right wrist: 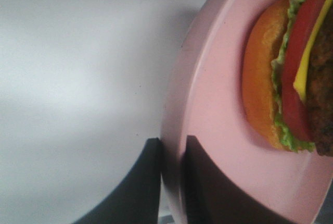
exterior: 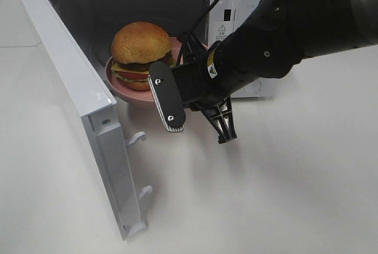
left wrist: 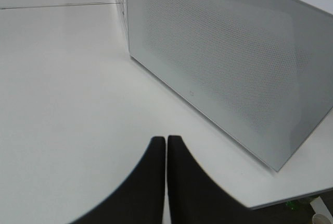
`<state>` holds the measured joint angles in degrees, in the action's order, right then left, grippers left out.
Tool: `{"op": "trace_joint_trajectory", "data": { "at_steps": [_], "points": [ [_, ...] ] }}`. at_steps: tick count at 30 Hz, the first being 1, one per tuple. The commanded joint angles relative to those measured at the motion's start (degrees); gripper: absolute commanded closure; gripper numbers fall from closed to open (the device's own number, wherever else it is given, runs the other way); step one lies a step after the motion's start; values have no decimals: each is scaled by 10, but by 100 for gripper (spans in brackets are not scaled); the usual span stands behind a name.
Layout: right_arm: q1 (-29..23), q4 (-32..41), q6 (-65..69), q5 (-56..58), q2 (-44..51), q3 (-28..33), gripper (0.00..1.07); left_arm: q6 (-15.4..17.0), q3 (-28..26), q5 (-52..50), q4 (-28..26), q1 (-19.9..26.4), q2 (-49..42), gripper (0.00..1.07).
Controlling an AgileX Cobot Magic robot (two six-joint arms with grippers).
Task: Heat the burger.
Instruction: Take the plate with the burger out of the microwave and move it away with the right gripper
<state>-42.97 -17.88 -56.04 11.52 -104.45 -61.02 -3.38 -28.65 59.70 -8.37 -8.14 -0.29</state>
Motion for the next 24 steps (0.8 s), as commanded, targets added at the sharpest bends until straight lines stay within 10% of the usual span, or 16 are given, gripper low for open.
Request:
{"op": "trace_joint_trajectory", "data": {
  "at_steps": [1,24],
  "points": [
    [5,-5,9,-32,34,25,107,1,2,-7,-1,0,-3,106],
    [5,-6,23,-28,162,170,107,1,2,-7,-1,0,-3,106]
  ]
}}
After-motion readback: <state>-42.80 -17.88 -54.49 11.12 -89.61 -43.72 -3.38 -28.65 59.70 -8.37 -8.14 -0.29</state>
